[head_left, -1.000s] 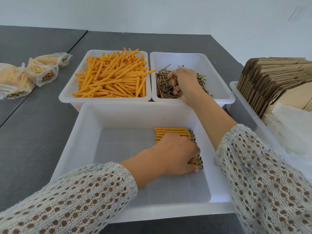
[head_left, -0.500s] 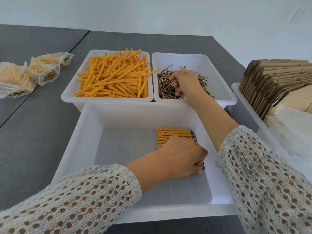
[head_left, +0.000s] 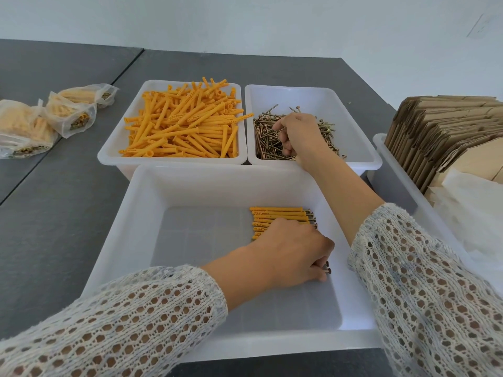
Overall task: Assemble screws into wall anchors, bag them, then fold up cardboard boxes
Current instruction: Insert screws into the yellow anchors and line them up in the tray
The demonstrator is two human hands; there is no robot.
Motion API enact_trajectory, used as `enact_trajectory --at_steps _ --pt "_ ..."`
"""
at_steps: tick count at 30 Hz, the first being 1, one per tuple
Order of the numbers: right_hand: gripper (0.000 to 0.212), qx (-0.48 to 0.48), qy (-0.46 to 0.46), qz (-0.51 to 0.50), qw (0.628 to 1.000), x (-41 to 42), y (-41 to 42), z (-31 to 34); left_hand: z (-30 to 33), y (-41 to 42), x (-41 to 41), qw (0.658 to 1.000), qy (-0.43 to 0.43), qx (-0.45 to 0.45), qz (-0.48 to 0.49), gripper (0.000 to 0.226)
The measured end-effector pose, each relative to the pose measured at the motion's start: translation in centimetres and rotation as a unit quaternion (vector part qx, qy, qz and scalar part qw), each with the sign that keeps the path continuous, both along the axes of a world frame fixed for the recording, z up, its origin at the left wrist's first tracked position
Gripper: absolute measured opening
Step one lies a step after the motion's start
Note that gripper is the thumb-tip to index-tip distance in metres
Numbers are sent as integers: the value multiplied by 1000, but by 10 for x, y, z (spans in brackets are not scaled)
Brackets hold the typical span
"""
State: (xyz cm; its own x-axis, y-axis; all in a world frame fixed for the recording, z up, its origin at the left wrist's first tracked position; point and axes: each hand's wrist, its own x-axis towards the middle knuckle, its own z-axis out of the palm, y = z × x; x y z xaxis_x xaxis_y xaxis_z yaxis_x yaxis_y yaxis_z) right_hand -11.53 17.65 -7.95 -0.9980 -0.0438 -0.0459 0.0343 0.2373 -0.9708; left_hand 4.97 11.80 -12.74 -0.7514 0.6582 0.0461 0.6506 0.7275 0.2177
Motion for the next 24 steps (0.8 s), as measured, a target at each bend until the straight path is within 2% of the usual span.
enact_trajectory --at_steps 4,7,9,11,14,17,19,24 --pt "28 64 30 -29 997 -1 -1 -4 17 -4 -11 999 40 -9 4 35" --pt "21 143 58 -55 987 -4 0 -7 38 -20 -25 991 120 28 54 39" --pt "19 193 62 -50 978 -6 -1 -7 48 -38 -34 979 168 68 97 26" --pt "30 254 59 -27 965 -5 -4 -7 53 -57 -42 961 207 103 155 17" --pt "28 358 48 21 932 -3 -10 -9 49 -87 -56 923 260 105 264 13" --pt "22 434 19 54 899 0 -16 -9 40 -106 -64 901 223 46 368 21" --pt "25 440 16 61 896 1 -16 -8 37 -111 -67 896 173 41 407 24" --pt "23 457 8 55 888 3 -16 -7 33 -115 -73 921 101 59 370 31"
